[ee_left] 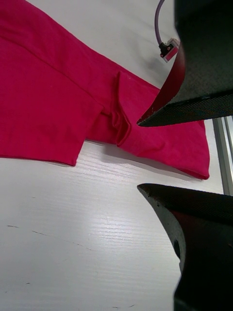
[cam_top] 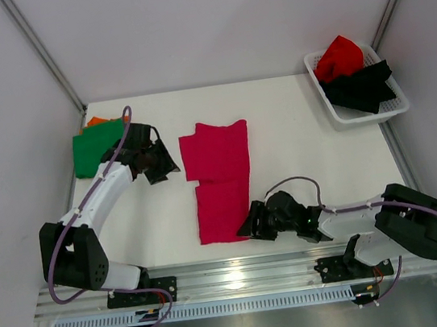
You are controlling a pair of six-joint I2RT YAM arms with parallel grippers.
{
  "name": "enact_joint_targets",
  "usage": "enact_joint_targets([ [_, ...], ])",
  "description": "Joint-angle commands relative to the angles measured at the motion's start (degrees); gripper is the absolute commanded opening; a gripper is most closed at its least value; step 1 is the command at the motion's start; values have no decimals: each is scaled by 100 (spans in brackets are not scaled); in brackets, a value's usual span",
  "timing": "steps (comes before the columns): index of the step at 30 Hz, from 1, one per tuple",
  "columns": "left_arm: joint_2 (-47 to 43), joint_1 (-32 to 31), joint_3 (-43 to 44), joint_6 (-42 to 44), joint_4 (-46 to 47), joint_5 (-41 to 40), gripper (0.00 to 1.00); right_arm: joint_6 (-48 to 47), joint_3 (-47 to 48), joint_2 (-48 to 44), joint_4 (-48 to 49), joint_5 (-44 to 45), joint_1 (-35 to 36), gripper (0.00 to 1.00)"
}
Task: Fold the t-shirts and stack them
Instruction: Grab one side of the 2/3 rectangular tshirt with both arms
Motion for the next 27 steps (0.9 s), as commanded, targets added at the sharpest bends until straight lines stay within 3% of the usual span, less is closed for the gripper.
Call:
enact_joint_targets([
  [1,-156,40,81,-45,72,-29,53,-74,123,187,-45,-96,-39,57],
  [5,-200,40,-104,-115,186,14,53,-101,141,231,-19,-132,-56,53],
  [8,-287,22,-454,-291,370,58,52,-109,132,257,60,-176,-65,34],
  [9,-314,-22,-621,-343,450,67,52,-118,132,292,87,-219,-65,22],
  [13,-393,-171,-1192,-607,793,146,52,-171,123,310,209,-290,-65,5],
  [17,-533,-495,-1694,-844,1178,269,52,-206,132,310,227,-308,-65,0],
  [27,-929,-1762,-3160,-1908,2129,384,52,-224,106,363,315,-413,-127,0],
])
